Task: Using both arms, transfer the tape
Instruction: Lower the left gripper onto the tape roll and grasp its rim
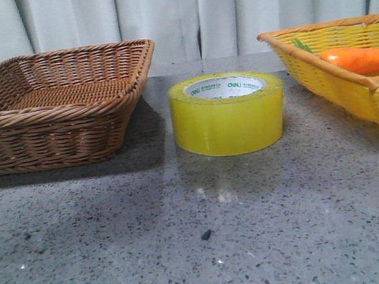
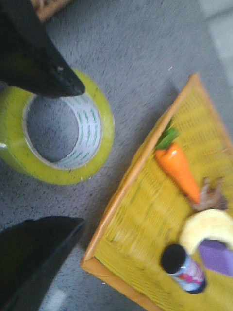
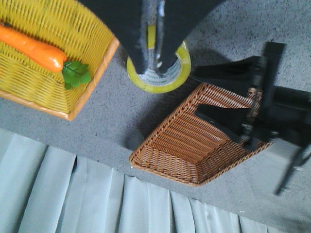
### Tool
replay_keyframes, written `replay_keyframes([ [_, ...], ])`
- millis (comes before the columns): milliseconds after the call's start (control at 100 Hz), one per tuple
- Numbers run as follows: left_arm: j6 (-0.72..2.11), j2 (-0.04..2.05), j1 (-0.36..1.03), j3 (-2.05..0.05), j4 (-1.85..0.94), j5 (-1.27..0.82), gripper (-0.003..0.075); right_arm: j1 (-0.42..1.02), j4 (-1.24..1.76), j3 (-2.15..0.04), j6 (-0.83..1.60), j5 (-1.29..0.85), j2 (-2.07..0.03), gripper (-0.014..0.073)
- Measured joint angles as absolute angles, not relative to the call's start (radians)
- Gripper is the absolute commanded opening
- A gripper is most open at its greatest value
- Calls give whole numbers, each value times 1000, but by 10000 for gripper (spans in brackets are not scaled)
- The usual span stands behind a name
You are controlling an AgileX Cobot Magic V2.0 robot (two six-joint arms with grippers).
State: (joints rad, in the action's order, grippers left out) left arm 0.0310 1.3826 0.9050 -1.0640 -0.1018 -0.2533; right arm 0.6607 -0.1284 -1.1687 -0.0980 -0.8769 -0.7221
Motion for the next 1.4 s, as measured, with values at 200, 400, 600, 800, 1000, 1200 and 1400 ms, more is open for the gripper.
replay_keyframes([
  [200,96,1588,922,-1264,-99,-458,480,661,-128,-1153,-104,-881,-711,-74],
  [400,146,1734,922,-1400,-99,-565,480,661,-128,-1150,-105,-881,-711,-74],
  [600,157,1832,922,-1453,-91,-590,480,661,-128,-1150,-106,-891,-711,-74],
  [800,157,1865,922,-1457,-80,-597,413,661,-128,-1150,-106,-906,-711,-74],
  [1000,157,1865,902,-1461,-83,-610,192,661,-128,-1150,-106,-910,-711,-74],
  [1200,157,1865,897,-1464,-97,-632,-11,661,-128,-1150,-106,-912,-711,-74],
  [1400,157,1865,896,-1480,-95,-659,-20,661,-128,-1150,-106,-914,-711,-74],
])
